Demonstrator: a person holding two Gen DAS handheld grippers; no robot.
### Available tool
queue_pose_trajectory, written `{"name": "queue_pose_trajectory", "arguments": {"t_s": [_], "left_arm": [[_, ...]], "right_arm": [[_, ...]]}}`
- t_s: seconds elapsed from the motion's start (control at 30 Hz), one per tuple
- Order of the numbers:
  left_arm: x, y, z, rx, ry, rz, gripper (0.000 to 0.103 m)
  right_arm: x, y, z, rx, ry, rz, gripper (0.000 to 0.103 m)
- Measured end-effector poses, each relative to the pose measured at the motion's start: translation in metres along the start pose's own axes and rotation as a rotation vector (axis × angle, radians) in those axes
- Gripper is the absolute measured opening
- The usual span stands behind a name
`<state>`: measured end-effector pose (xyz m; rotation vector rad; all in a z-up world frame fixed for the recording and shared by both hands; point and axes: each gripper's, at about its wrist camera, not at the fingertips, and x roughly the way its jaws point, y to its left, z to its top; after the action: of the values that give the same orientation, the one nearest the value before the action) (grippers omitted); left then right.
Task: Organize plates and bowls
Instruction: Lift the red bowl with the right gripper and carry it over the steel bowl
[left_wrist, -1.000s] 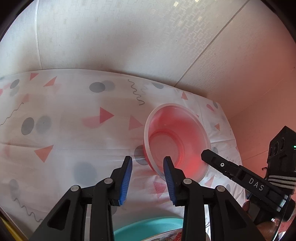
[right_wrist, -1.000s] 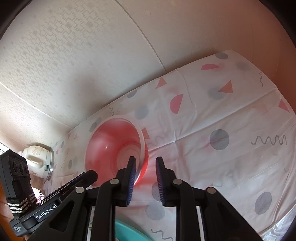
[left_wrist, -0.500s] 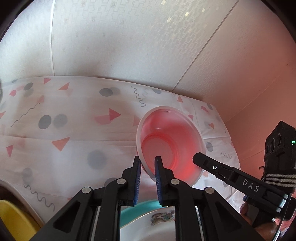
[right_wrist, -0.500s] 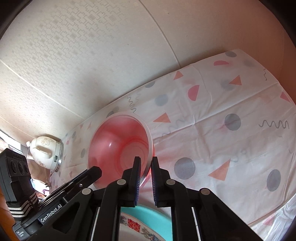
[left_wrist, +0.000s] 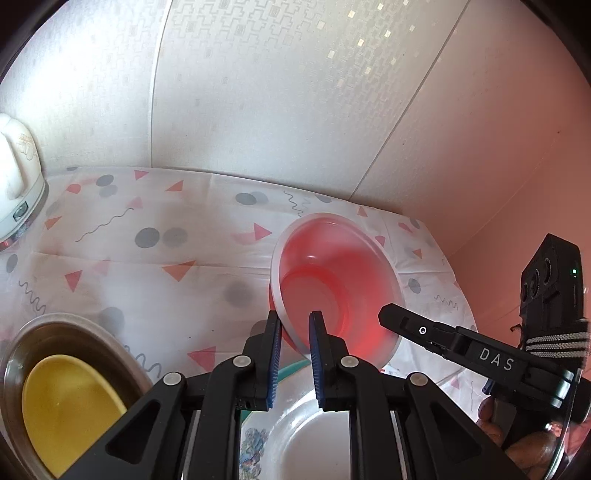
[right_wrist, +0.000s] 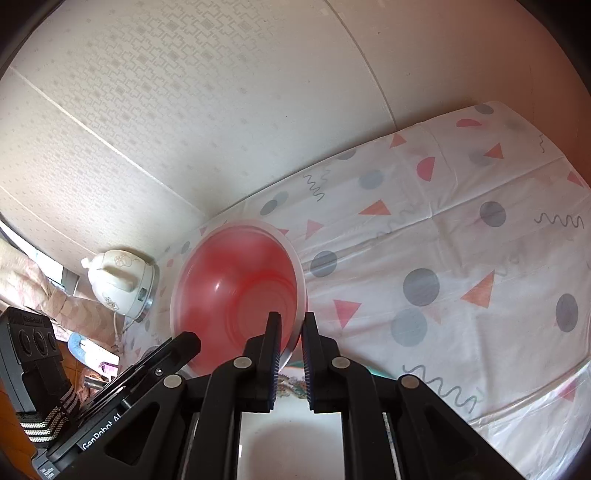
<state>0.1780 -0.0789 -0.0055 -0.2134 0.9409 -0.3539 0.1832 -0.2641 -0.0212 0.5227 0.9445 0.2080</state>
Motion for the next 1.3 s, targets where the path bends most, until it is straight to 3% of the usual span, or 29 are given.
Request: {"name": "queue_pose_trajectory", "arguments": {"t_s": [0.73, 1.3], "left_arm": [[-0.064, 0.029, -0.044, 0.000, -0.081, 0.050, 0.015], [-0.096, 0.061, -0.069, -0.066, -0.108, 0.086, 0.015]], "right_arm": [[-0.006, 0.044, -0.049, -0.090, 0.018, 0.050, 0.011], [0.006, 0.081, -0.075, -0.179, 0.065, 0.075, 0.011]]}}
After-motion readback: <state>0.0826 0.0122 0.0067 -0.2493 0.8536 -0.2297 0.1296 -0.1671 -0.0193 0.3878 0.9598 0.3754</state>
